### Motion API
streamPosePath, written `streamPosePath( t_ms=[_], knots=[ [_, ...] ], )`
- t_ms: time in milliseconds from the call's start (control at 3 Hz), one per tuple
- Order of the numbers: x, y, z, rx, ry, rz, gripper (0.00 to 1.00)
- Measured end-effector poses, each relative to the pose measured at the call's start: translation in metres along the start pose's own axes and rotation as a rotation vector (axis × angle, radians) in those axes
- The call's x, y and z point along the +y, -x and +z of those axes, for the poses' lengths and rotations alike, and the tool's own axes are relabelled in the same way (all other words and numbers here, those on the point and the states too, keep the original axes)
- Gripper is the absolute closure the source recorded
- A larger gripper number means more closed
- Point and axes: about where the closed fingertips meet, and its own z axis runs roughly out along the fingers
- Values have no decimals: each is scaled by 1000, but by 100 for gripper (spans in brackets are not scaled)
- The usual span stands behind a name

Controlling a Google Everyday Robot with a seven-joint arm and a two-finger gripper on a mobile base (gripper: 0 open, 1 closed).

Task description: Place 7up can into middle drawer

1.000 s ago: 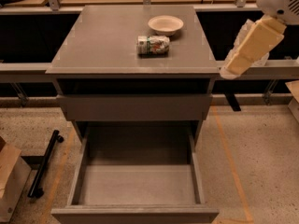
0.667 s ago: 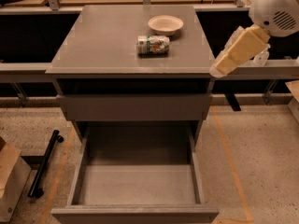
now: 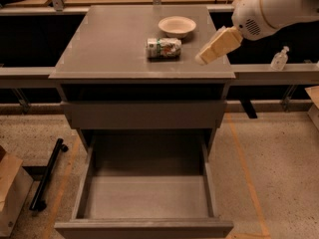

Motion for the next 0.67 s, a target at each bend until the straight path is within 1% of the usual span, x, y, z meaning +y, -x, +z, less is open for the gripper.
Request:
streamPosePath(
  t_ms=[333,667],
  knots=[
    [-18,18,66,-62,42,23,0],
    [-19,16,72,-63,47,27,0]
  ],
)
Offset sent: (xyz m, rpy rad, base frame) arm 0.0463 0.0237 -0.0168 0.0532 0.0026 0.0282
